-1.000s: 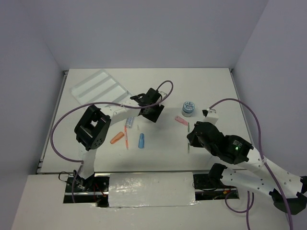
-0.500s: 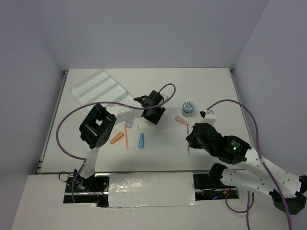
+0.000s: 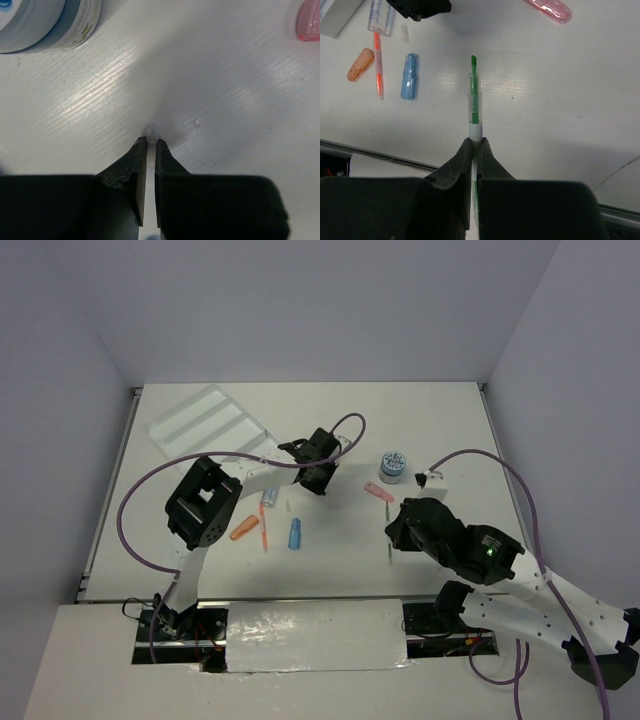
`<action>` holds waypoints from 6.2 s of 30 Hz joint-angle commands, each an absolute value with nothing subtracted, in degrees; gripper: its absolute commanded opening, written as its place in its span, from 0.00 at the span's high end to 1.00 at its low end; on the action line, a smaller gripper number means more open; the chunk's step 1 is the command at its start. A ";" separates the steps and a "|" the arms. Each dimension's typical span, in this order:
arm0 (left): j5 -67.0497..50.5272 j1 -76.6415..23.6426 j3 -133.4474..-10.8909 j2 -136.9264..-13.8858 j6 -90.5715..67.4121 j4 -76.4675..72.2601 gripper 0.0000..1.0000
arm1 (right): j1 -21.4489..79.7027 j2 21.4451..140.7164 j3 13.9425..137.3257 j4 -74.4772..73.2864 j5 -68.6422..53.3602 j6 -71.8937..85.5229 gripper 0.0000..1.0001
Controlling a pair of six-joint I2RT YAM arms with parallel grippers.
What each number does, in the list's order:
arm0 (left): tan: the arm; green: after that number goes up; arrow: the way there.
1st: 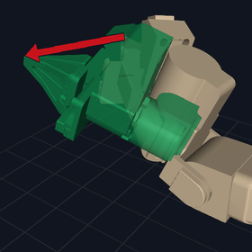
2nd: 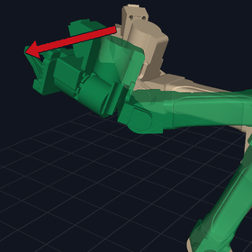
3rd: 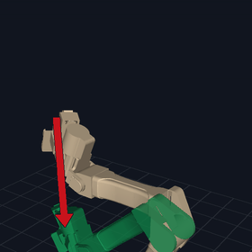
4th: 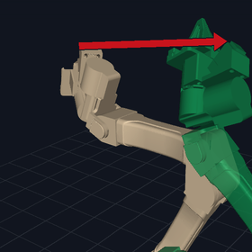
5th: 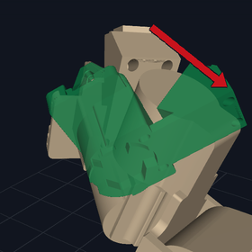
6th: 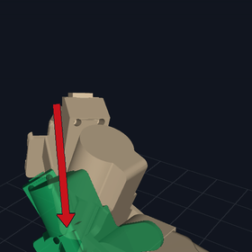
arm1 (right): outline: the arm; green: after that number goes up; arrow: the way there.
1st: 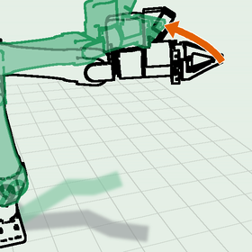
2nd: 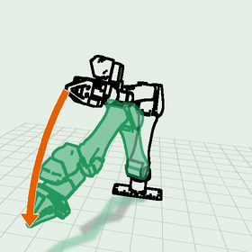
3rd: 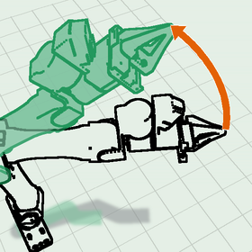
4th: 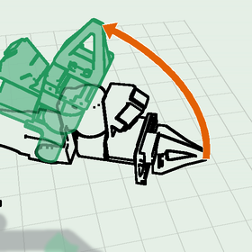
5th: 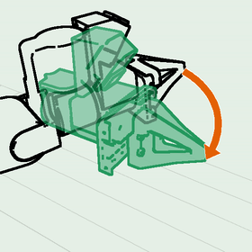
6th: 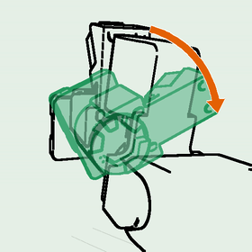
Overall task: Sort the stationery into containers
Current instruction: Close the pen cap on the pen.
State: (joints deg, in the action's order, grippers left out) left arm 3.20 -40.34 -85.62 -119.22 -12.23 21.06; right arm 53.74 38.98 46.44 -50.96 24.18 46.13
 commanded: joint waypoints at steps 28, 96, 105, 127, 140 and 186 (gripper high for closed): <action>3.95 -45.44 -59.52 -69.27 -47.37 -6.94 0.85 | 54.75 42.54 35.94 -4.22 8.27 38.85 1.00; 1.41 -46.05 -52.12 -63.37 -45.18 -11.34 0.78 | 58.36 47.37 41.13 -1.23 14.67 34.80 1.00; 1.76 -46.05 -51.59 -63.28 -45.09 -11.42 0.78 | 58.27 48.51 41.31 -0.18 13.54 36.83 1.00; 7.73 -45.97 -53.08 -61.26 -44.65 -9.93 0.77 | 58.36 49.92 39.90 2.46 9.14 39.29 1.00; 8.70 -45.97 -54.76 -61.08 -44.21 -8.70 0.77 | 58.45 49.66 41.13 1.41 10.28 38.67 1.00; 9.14 -45.97 -53.26 -60.21 -44.03 -8.17 0.75 | 58.36 52.30 46.85 -2.02 13.36 35.95 1.00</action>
State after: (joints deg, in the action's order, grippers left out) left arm 8.38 -45.69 -52.80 -61.32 -44.99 -6.11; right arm 57.98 52.66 43.57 -3.42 12.93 36.53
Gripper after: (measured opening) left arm 0.255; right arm 0.038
